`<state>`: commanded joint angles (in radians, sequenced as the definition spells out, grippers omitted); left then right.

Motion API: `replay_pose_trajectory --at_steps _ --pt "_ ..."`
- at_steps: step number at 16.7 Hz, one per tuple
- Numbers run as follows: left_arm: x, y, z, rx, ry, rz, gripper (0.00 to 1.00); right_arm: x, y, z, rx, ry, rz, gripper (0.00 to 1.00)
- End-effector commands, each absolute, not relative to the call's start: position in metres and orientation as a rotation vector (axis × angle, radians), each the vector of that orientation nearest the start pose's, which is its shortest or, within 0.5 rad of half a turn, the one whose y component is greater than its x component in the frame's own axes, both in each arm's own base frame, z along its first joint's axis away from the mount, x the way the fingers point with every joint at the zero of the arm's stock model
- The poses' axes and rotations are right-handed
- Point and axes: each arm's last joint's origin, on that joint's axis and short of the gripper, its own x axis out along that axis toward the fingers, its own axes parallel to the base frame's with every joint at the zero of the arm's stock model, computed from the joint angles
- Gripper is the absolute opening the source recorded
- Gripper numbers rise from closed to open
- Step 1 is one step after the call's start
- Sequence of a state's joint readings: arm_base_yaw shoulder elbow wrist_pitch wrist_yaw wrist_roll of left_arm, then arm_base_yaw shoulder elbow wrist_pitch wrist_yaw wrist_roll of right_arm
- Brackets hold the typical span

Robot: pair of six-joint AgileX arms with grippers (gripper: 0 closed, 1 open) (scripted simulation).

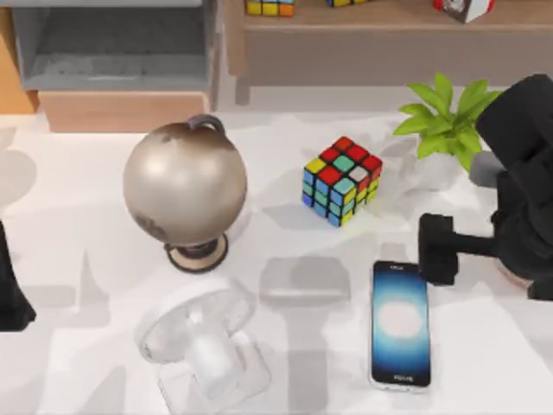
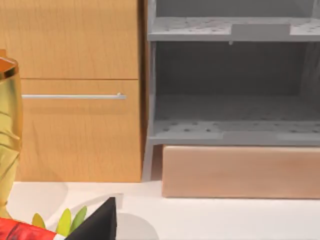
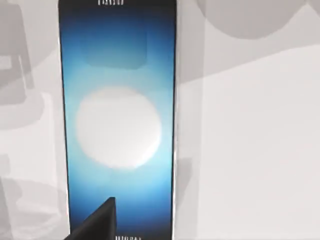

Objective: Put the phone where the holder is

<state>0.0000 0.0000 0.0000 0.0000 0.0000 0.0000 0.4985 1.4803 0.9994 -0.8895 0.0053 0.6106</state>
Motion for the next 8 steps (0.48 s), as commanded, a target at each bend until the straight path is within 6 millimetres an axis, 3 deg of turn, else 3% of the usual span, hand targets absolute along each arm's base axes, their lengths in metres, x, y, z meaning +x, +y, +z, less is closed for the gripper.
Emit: replay_pose_trajectory --at_steps 5,8 --pt "0.106 -0.001 0.16 0.0 0.0 0.0 1.0 0.265 0.189 0.179 0.103 1.549 -0.081 1.0" --pt "0.106 -0.001 0.16 0.0 0.0 0.0 1.0 0.27 0.204 0.173 0.092 1.569 -0.091 1.0"
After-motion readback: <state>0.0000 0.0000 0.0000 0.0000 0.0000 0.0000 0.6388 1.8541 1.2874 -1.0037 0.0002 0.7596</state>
